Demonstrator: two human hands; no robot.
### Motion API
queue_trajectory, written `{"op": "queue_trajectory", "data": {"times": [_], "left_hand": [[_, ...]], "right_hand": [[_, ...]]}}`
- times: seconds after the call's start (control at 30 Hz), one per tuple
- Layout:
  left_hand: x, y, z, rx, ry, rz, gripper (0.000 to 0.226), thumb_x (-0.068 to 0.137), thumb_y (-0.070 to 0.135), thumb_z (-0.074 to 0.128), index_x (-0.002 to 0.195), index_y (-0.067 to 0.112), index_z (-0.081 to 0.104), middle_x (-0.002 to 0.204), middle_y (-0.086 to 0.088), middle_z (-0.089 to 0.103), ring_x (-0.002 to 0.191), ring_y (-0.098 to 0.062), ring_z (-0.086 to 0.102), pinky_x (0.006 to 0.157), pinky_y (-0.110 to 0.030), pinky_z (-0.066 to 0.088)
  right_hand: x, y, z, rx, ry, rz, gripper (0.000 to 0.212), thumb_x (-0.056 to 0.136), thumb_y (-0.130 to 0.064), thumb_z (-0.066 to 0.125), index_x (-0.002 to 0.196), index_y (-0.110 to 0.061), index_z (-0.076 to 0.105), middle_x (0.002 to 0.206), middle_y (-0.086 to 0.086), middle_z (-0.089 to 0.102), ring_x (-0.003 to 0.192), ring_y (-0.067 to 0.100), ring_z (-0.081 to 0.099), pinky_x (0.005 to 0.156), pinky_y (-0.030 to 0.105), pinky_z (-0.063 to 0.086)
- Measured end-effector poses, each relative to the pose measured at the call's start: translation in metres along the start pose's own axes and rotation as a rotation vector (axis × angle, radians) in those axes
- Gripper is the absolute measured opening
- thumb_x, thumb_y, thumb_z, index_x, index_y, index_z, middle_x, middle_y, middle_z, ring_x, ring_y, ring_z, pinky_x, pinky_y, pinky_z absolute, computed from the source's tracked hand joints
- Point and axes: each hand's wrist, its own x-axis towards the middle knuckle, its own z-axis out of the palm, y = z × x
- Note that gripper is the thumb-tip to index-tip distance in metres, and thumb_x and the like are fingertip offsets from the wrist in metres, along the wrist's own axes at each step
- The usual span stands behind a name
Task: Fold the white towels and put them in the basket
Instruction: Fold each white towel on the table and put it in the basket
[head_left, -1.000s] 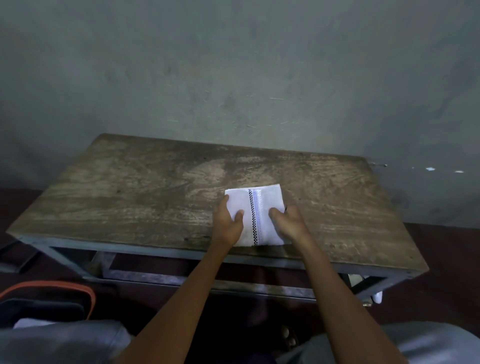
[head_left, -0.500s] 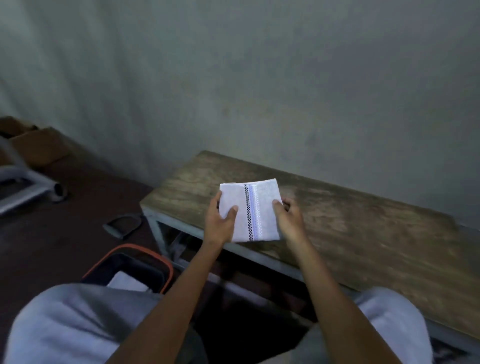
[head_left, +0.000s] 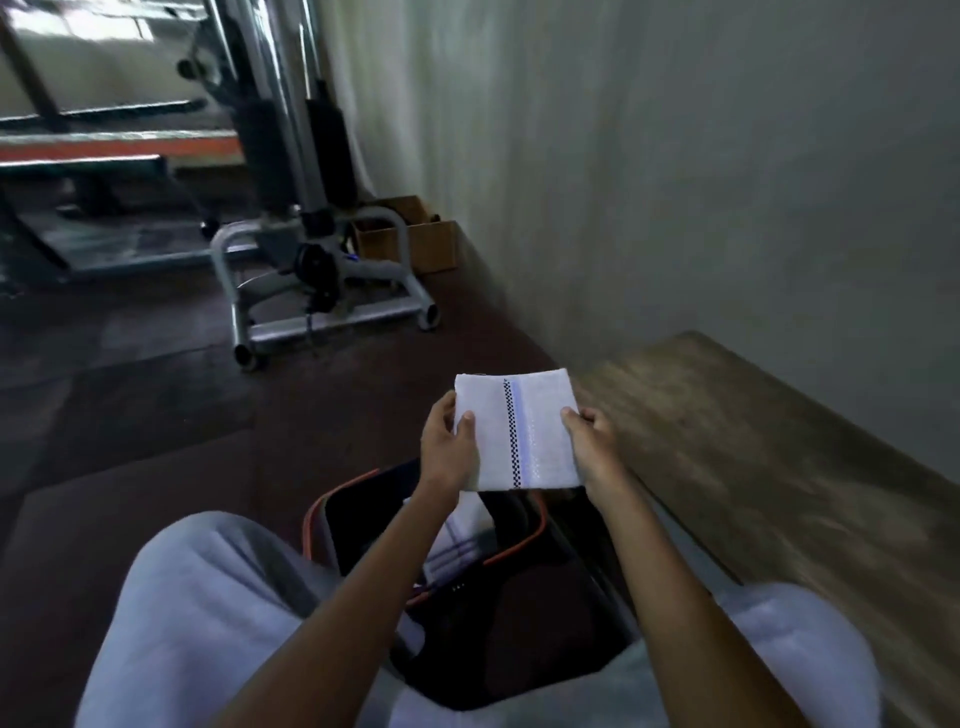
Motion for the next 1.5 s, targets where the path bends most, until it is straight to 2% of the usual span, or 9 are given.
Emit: {"op": "queue_trajectory", "data": {"times": [0.27,0.5,0.6,0.8,1.07,1.17,1.23,1.33,1.5], "left_hand": [[0.042,-0.082,-0.053,0.018,0.157,-0.235,0.038,0.092,0.007,0.042,0.129,0.016,0.044,0.104,0.005,0.056,0.096,-0.016,0.058,0.086,-0.038,0.051],[0.092,-0.203,-0.057,0.020,0.228,-0.493,0.045,0.090,0.002,0.043,0.134,0.012,0.043,0.127,-0.008,0.054,0.111,-0.021,0.054,0.096,-0.036,0.046],[0.115,-0.253,-0.058,0.006,0.234,-0.552,0.045,0.091,0.006,0.042,0.135,0.015,0.045,0.128,-0.006,0.055,0.111,-0.021,0.056,0.097,-0.041,0.047],[0.152,-0.331,-0.057,-0.075,0.274,-0.631,0.042,0.094,0.006,0.043,0.135,0.014,0.048,0.120,-0.006,0.063,0.099,-0.019,0.062,0.087,-0.035,0.049],[0.154,-0.353,-0.053,0.052,0.247,-0.676,0.047,0.098,0.013,0.041,0.144,0.014,0.034,0.062,0.001,0.046,0.046,-0.002,0.036,0.042,-0.012,0.032],[0.154,-0.344,-0.056,0.120,0.199,-0.615,0.047,0.097,0.019,0.043,0.143,0.011,0.034,0.111,-0.007,0.064,0.083,-0.010,0.058,0.072,-0.008,0.042],[0.146,-0.343,-0.061,0.348,0.160,-0.422,0.051,0.093,0.026,0.040,0.140,0.008,0.039,0.145,-0.012,0.042,0.128,-0.020,0.044,0.104,-0.020,0.030],[0.134,-0.348,-0.062,0.787,0.019,-0.114,0.054,0.090,0.034,0.034,0.140,0.015,0.039,0.152,-0.007,0.032,0.140,-0.021,0.027,0.111,-0.038,0.027],[0.146,-0.360,-0.063,1.119,-0.275,-0.190,0.064,0.097,0.051,0.021,0.150,0.022,0.002,0.158,0.005,-0.009,0.145,-0.015,-0.009,0.114,-0.045,0.007]], "right_hand": [[0.043,0.062,0.088,-0.173,-0.199,0.180,0.018,0.090,-0.020,0.052,0.107,-0.015,0.052,0.093,0.001,0.058,0.076,0.013,0.054,0.060,0.026,0.042],[0.104,0.159,0.141,-0.364,-0.242,0.299,0.019,0.089,-0.016,0.054,0.107,-0.013,0.056,0.095,0.004,0.058,0.075,0.011,0.052,0.051,0.015,0.040],[0.130,0.197,0.159,-0.360,-0.259,0.350,0.021,0.089,-0.016,0.054,0.109,-0.011,0.054,0.104,0.007,0.059,0.088,0.017,0.055,0.062,0.025,0.043],[0.176,0.265,0.187,-0.413,-0.285,0.324,0.023,0.090,-0.013,0.052,0.113,-0.008,0.054,0.110,0.011,0.061,0.093,0.020,0.055,0.078,0.028,0.042],[0.180,0.295,0.191,-0.617,-0.301,0.196,0.031,0.094,-0.012,0.048,0.123,-0.002,0.049,0.122,0.021,0.059,0.113,0.035,0.055,0.092,0.036,0.042],[0.169,0.291,0.189,-0.649,-0.323,0.096,0.039,0.093,-0.011,0.050,0.129,0.000,0.044,0.129,0.023,0.053,0.117,0.036,0.051,0.096,0.035,0.039],[0.158,0.286,0.189,-0.793,-0.328,-0.215,0.045,0.088,-0.012,0.049,0.131,0.001,0.043,0.131,0.023,0.048,0.119,0.036,0.046,0.100,0.037,0.037],[0.152,0.288,0.196,-1.079,-0.412,-0.634,0.047,0.081,-0.022,0.042,0.124,-0.005,0.050,0.126,0.017,0.056,0.117,0.032,0.052,0.097,0.042,0.045],[0.176,0.310,0.204,-1.397,-0.628,-0.599,0.061,0.082,-0.039,0.045,0.131,-0.003,0.049,0.140,0.017,0.049,0.132,0.031,0.044,0.104,0.051,0.037]]}}
